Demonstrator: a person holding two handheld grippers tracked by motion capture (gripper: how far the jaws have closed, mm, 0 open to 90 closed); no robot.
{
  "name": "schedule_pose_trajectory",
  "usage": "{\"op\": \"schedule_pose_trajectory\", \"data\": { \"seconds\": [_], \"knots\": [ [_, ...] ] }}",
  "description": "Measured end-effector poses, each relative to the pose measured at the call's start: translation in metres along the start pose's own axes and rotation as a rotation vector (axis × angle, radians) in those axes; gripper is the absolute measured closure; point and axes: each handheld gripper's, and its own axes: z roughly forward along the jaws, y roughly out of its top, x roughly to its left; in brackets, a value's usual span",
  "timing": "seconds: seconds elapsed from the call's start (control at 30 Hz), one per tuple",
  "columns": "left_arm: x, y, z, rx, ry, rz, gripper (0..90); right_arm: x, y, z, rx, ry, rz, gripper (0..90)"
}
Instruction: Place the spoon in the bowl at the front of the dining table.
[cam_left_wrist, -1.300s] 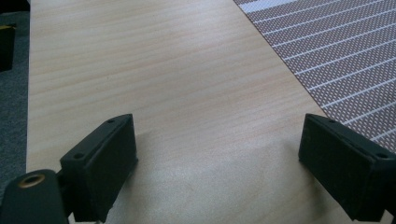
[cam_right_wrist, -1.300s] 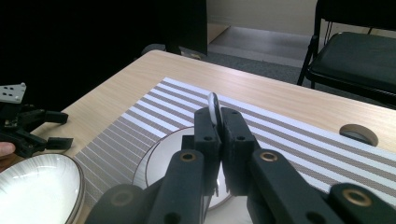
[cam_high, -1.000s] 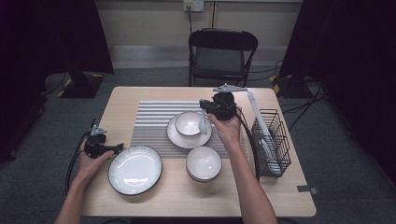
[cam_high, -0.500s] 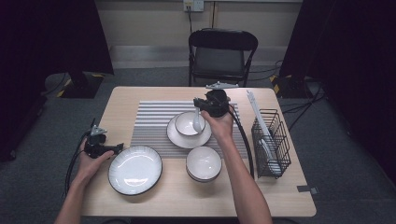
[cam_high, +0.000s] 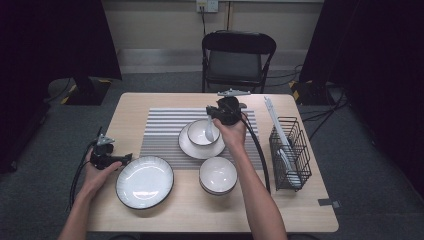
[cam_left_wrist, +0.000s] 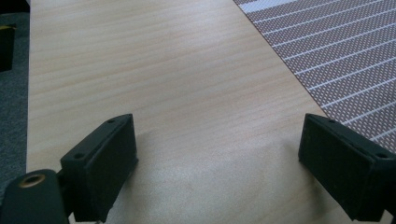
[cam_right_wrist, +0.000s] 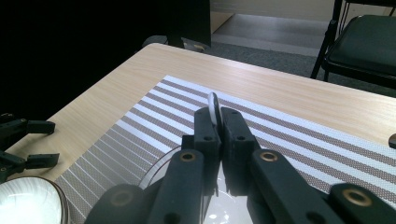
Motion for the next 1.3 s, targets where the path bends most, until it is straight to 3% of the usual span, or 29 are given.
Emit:
{"op": "schedule_pose_trajectory", "data": {
  "seconds": [0.23,0.63,1.3],
  "knots": [
    [0.0,0.0,0.0,-0.001,-0.001,0.001,11.1,-0.004,-0.001,0.001,0.005,-0.01,0.004,86.3],
    [0.0,0.0,0.0,-0.001,0.0,0.001,11.1,-0.004,-0.014,-0.003,-0.002,0.024,0.0,86.1],
    [0.0,0.0,0.0,0.0,-0.001,0.001,11.1,0.006,-0.03,0.003,0.01,0.069,-0.015,85.5]
  ]
}}
